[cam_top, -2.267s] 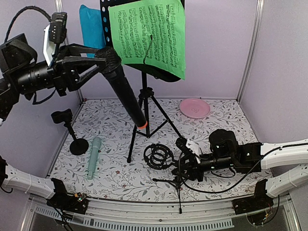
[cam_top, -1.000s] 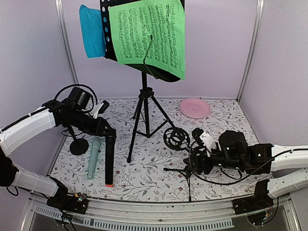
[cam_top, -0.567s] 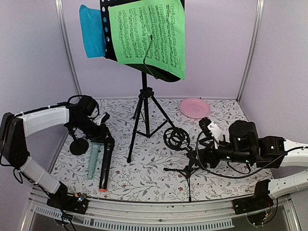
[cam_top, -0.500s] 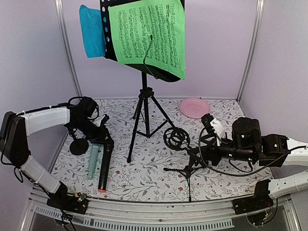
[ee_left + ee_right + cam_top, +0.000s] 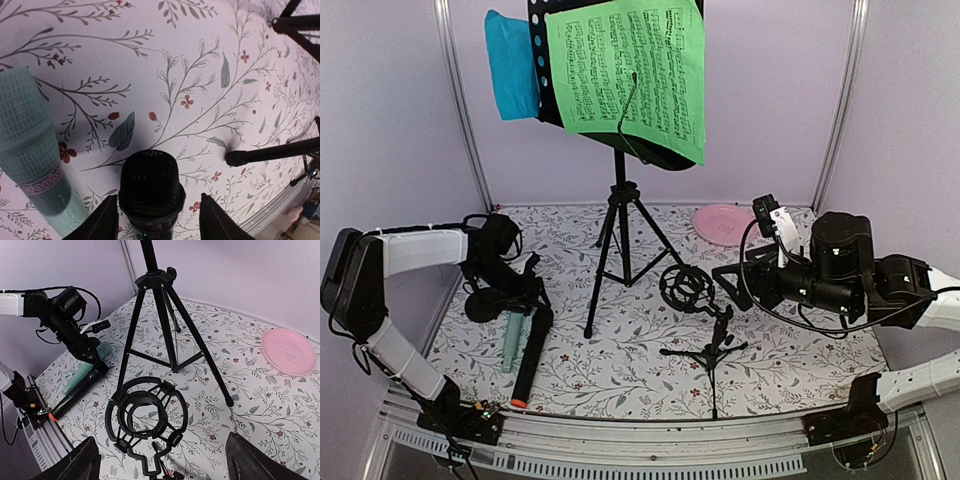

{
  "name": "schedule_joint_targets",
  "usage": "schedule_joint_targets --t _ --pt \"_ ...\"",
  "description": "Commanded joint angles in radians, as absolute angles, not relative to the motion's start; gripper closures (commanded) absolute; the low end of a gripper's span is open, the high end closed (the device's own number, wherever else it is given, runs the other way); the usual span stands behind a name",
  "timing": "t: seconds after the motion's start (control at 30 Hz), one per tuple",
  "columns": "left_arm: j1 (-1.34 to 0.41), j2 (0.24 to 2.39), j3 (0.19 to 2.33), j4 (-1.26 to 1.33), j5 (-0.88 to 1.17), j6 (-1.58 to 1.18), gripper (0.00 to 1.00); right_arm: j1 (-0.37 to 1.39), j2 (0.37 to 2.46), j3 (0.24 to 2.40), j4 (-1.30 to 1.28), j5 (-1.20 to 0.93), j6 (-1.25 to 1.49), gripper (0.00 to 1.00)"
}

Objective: Pack up the instrument practice props

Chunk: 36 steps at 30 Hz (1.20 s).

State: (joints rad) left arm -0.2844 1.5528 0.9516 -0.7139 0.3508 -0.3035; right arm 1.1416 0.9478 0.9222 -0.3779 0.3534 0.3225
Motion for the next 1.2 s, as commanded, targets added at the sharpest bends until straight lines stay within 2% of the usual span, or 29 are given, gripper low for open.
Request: schedule_joint_targets --t 0.0,0.37,0.53,0.87,1.03,1.17 --pt "-0.273 1.533 0.946 -0.678 0.349 -0.299 0.36 1.140 0.995 0.990 -0.389 0.427 0.352 0.11" --pt "-0.270 1.454 0.998 -0.702 0.339 -0.276 0.02 1.140 1.062 1.063 -0.364 0.553 0.307 0.05" --pt "-0.270 1.404 1.047 -0.705 0.328 -0.250 0.01 1.140 1.044 1.071 -0.327 0.577 0.303 0.00" --pt "-0.270 1.237 1.091 -0.614 0.259 -0.181 0.01 1.057 1.011 1.117 -0.314 0.570 0.300 0.01" --pt "-0.271 1.127 1.085 -0.520 0.229 -0.151 0.01 0.910 0.991 1.124 -0.333 0.498 0.294 0.01" --pt "-0.272 1.022 1.039 -0.410 0.204 -0.097 0.01 0.706 1.021 1.177 -0.440 0.332 0.357 0.01"
